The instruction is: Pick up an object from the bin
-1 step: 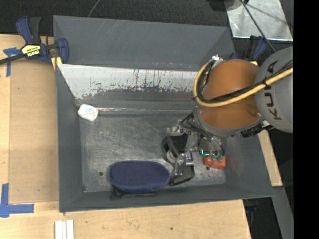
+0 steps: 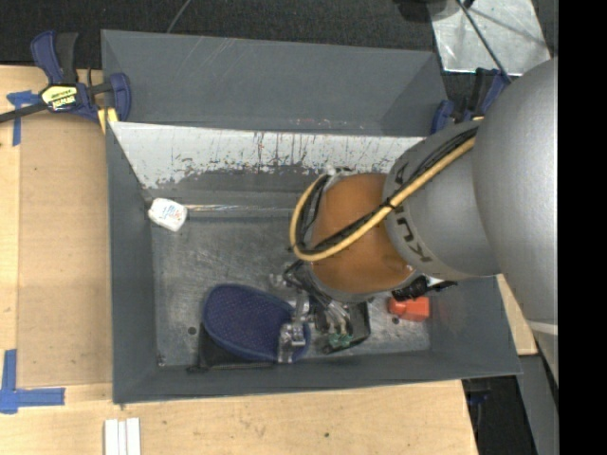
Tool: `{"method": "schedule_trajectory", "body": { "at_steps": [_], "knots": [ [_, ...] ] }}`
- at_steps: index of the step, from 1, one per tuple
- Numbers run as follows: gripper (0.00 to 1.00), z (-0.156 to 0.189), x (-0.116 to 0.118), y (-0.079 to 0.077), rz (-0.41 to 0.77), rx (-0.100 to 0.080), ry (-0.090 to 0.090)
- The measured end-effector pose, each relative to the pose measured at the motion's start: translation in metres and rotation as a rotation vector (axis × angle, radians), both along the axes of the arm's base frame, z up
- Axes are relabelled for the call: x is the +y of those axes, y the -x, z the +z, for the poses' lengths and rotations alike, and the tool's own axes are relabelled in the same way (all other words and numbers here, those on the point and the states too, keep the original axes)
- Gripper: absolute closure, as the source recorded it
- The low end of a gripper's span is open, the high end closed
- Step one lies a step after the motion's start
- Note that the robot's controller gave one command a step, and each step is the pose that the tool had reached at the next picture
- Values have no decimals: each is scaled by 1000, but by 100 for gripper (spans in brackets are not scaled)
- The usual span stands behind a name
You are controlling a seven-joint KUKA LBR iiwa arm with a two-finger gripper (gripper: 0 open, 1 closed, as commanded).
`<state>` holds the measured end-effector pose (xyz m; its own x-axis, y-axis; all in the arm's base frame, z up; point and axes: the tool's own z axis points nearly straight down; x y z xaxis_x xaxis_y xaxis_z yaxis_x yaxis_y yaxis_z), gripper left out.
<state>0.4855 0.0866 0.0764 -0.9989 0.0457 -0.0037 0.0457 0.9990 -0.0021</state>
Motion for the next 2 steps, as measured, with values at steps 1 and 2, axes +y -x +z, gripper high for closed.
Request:
{"method": "schedule_trajectory", "body": {
  "at_steps": [1,2],
  "knots": [
    [100,3,0,0,-1,0,-2],
    [100,173,-23,-34,255,-8,-1]
  ]
}}
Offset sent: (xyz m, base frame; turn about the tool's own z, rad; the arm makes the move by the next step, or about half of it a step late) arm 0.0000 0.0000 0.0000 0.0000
